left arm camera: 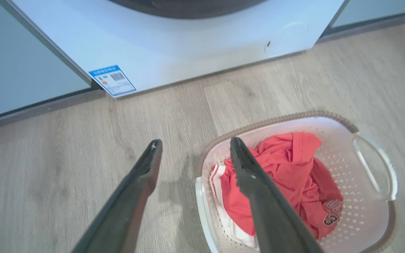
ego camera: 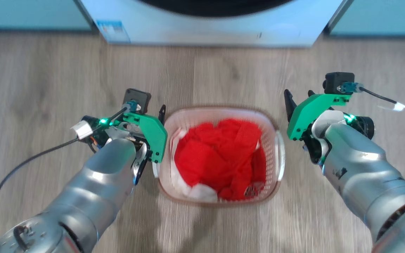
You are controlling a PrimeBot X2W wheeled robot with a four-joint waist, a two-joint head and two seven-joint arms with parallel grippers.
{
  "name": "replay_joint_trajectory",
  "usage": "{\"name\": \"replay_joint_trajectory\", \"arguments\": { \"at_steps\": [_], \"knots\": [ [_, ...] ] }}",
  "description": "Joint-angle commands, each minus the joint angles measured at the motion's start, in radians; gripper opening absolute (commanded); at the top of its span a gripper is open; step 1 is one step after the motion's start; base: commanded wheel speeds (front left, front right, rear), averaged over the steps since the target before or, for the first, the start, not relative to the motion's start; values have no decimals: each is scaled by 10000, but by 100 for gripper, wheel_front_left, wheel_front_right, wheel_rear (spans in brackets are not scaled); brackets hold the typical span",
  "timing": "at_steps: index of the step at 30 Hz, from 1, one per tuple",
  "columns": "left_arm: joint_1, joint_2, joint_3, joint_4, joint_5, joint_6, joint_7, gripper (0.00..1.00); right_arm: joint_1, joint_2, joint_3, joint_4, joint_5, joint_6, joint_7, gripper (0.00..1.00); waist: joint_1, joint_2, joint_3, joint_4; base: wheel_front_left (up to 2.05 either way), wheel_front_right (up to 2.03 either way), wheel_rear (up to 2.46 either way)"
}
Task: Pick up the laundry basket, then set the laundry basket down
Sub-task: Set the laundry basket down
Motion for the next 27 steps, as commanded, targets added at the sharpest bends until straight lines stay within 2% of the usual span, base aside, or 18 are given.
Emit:
{"name": "replay_joint_trajectory", "arguments": {
  "at_steps": [1,4,7,9,11,14,18,22,27],
  "knots": [
    [-120,206,406,-127,3,193,-190,100,147,-82,-290,-314,-106,58,-170,100,1,-1,-1157,-147,0,0,0],
    [-172,682,1576,-1675,665,1027,-216,100,205,-562,-1743,-1415,-969,58,-183,100,1,-1,-1595,-183,0,0,0],
    [731,1303,3280,-3975,1932,2008,-220,100,1085,-861,-3678,-3035,-2688,58,-185,100,1,-1,-1974,-202,0,0,0],
    [1663,1588,4360,-5507,2912,2437,-221,100,2042,-765,-5102,-4332,-4065,58,-186,100,1,-1,-2228,-231,0,0,0],
    [2664,1704,5312,-6839,3754,2628,-221,100,3151,-393,-6313,-5638,-5357,58,-187,100,1,-1,-2476,-272,0,0,0],
    [3998,1655,6439,-8380,4770,2588,-222,100,4643,107,-7357,-7411,-6847,58,-187,100,1,-1,-2824,-327,0,0,0],
    [5363,1319,7605,-9738,5659,2319,-222,100,6084,351,-7874,-9175,-7804,58,-188,100,1,-1,-3168,-389,0,0,0],
    [6343,940,8621,-10903,6603,2082,-223,100,7080,380,-7909,-10367,-7858,58,-188,100,1,-1,-3328,-395,0,0,0],
    [7318,596,9252,-11319,7324,1568,-223,100,7959,384,-8032,-11226,-7937,58,-188,100,1,-1,-3438,-394,0,0,0]
  ]
}}
